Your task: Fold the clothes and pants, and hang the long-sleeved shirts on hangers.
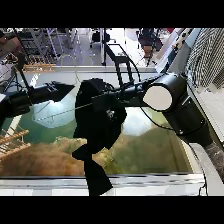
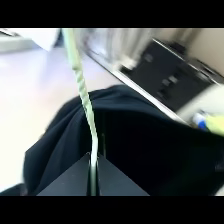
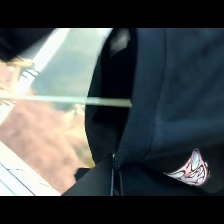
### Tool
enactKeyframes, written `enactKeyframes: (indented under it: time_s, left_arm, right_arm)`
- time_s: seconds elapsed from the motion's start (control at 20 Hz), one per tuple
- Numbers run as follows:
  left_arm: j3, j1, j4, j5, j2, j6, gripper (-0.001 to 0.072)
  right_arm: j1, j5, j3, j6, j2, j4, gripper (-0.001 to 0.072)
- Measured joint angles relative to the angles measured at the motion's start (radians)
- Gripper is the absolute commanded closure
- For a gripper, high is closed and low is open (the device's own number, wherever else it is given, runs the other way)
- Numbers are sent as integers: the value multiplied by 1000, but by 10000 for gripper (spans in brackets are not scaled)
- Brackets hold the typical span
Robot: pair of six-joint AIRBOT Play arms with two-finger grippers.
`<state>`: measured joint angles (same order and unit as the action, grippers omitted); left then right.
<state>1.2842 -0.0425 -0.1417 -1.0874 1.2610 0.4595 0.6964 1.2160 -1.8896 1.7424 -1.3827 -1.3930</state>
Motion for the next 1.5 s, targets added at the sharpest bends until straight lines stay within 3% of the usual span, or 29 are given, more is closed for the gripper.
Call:
enactKeyframes:
  time_s: [0.15,0.2,0.25,0.35,0.4,0.55,0.7,0.8,0.9,1.2,1.35,1.4,1.5]
  left_arm:
    - [-2,2,125,-93,69,-131,693]
    - [-2,-1,186,-111,89,-178,694]
    - [-2,-6,249,-127,106,-227,693]
    - [-2,-18,333,-147,129,-315,692]
    - [-2,-25,361,-166,136,-356,692]
    - [-2,-42,410,-249,150,-464,692]
    - [-2,-48,422,-305,159,-516,692]
    - [-2,-49,419,-325,163,-534,692]
    - [-2,-50,415,-338,165,-543,691]
    - [-2,-50,409,-349,166,-553,691]
    - [-2,-50,407,-350,166,-556,691]
    - [-2,-50,403,-351,166,-557,690]
    - [-2,-51,403,-349,166,-557,651]
  right_arm:
    - [2,-7,0,-56,0,81,692]
    - [2,4,0,-74,0,108,662]
    - [2,17,0,-90,2,127,582]
    - [1,44,-1,-145,9,147,349]
    - [-1,55,-5,-189,16,141,324]
    - [-6,65,-35,-374,45,3,319]
    - [-36,36,-57,-685,61,-156,125]
    - [-65,-34,-63,-861,43,-211,127]
    - [-86,-137,-65,-969,3,-229,126]
    - [-106,-343,-68,-1092,-156,-160,145]
    - [-109,-405,-68,-1138,-210,-118,498]
    - [-109,-424,-68,-1151,-221,-109,507]
    - [-109,-442,-68,-1172,-233,-91,693]
